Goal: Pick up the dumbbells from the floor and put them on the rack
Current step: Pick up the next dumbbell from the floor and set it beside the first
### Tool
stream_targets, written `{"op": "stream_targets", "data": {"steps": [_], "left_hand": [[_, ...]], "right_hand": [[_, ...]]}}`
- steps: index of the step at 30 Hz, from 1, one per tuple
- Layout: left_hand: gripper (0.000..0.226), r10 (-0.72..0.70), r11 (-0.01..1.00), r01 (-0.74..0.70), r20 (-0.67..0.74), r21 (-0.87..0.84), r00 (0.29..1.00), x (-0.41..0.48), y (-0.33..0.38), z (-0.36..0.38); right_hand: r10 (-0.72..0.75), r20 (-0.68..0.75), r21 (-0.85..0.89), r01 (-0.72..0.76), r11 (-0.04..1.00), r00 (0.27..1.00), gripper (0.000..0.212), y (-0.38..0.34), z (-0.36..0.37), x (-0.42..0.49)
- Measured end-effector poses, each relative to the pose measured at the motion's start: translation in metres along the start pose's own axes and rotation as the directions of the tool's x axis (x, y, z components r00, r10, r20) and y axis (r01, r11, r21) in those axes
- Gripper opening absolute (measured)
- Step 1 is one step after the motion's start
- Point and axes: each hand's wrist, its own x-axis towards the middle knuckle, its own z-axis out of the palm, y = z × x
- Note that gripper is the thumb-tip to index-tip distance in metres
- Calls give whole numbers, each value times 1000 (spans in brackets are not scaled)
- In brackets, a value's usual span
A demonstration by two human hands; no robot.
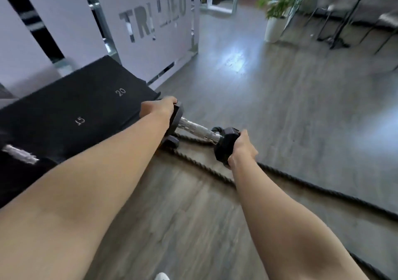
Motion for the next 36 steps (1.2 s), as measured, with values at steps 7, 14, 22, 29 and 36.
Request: {"op": "stream_targets", "data": {"steps": [7,14,22,29,36], "left_hand": [[58,220,974,-221,-40,-39,975,-10,157,-113],[60,311,947,-320,-165,-25,936,45,204,-211],[56,246,969,-235,-265,73,932,157,180,-275],[45,121,979,-49,-373,197,920,297,142,-297],[63,-10,958,129,-420,255,907,424,119,-308]], "right_hand": [[1,152,54,-10,999,988,63,-52,91,-148],[51,241,45,-63,997,969,73,-6,185,-223],[263,262,-67,-254,965,929,66,88,279,-237],[440,192,-241,-393,887,877,72,170,382,-210],[510,74,-410,-441,799,857,68,243,481,-168]]}}
